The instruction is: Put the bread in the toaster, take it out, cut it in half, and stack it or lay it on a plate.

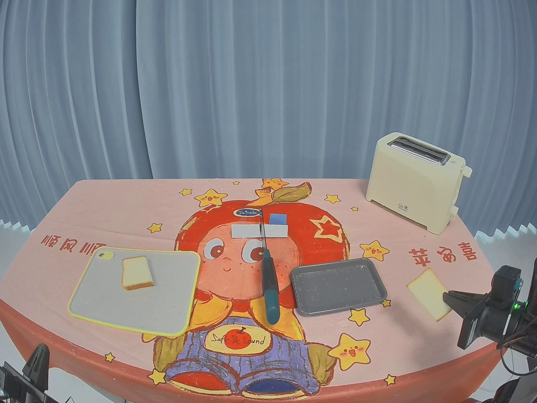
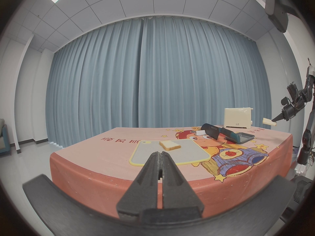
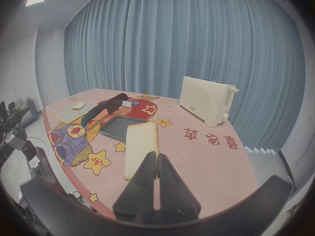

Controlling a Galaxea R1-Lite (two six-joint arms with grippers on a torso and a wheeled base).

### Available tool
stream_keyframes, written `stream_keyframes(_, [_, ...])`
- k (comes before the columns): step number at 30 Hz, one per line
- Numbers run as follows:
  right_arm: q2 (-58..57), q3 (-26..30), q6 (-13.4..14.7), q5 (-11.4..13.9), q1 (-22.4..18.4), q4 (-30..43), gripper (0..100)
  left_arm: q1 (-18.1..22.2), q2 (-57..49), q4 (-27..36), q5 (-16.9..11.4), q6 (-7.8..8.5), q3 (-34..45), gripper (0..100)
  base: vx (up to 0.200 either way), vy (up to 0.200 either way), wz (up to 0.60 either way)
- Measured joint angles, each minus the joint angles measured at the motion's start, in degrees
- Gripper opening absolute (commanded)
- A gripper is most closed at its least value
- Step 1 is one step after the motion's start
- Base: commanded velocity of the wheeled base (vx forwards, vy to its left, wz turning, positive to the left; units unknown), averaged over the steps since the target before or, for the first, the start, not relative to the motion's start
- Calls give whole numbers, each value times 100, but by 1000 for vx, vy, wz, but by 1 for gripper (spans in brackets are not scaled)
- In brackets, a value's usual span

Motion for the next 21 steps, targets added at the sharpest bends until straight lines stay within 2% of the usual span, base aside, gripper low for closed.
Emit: stream_keyframes(21, [10, -51, -6, -28, 107, -30, 0, 0, 0, 0, 0, 0, 0, 0, 0, 0, 0])
